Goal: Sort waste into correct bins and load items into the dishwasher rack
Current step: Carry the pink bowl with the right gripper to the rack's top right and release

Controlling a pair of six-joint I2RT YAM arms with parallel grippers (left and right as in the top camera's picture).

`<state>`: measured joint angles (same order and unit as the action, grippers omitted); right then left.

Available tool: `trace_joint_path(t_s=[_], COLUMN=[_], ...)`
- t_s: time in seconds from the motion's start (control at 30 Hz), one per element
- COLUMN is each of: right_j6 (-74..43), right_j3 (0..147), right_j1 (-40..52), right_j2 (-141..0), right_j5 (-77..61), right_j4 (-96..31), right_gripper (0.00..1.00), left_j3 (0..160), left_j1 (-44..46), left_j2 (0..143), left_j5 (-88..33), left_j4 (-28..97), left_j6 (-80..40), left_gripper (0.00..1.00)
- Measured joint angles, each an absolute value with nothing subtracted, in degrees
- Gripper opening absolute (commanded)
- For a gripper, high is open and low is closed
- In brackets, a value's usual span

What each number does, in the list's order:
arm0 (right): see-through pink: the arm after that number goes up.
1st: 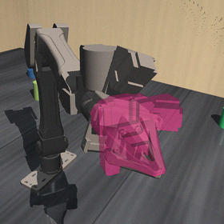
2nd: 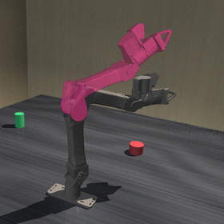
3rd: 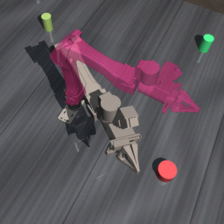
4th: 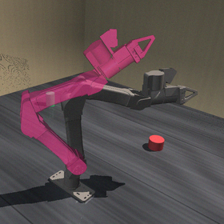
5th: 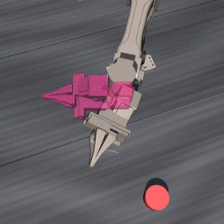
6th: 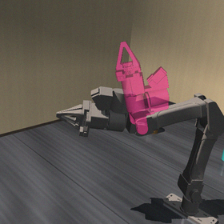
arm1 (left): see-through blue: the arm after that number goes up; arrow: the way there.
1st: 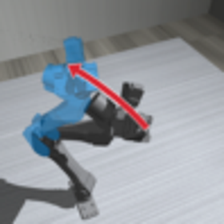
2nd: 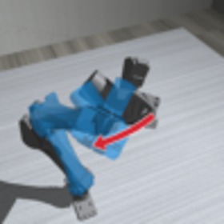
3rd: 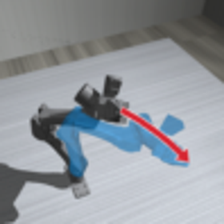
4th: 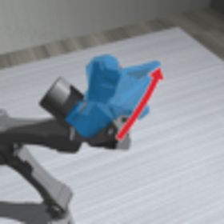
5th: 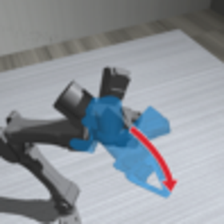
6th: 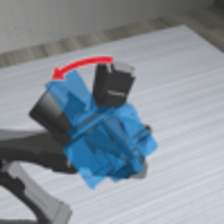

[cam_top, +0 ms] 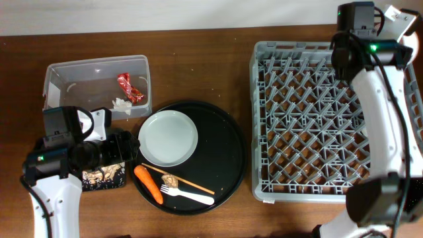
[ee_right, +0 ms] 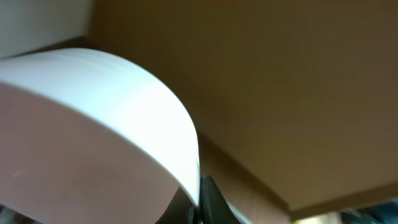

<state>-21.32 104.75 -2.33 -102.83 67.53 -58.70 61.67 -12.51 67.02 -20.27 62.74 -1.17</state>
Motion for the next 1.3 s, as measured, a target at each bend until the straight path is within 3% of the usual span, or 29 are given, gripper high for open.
trace_joint_path(t_s=[0.47, 1.3], right_j6=[-20.78, -21.19], right_j3=[104.73, 104.66], right_j1=[-9.65, -8.38], right_j2=[-121.97, -123.81], right_j5=[71.88, 64.29], right_j4=[-52.97, -55.75], right_gripper=[0.04, 0.05], left_j3=[61.67, 61.67], left_j1=[-12.53, -12.53], left_j2=[67.02, 67.02], left_j5=[-20.27, -20.27], left_j4=[62.74, 61.91], left_j6=[-1.17, -1.17], left_gripper=[0.87, 0.87])
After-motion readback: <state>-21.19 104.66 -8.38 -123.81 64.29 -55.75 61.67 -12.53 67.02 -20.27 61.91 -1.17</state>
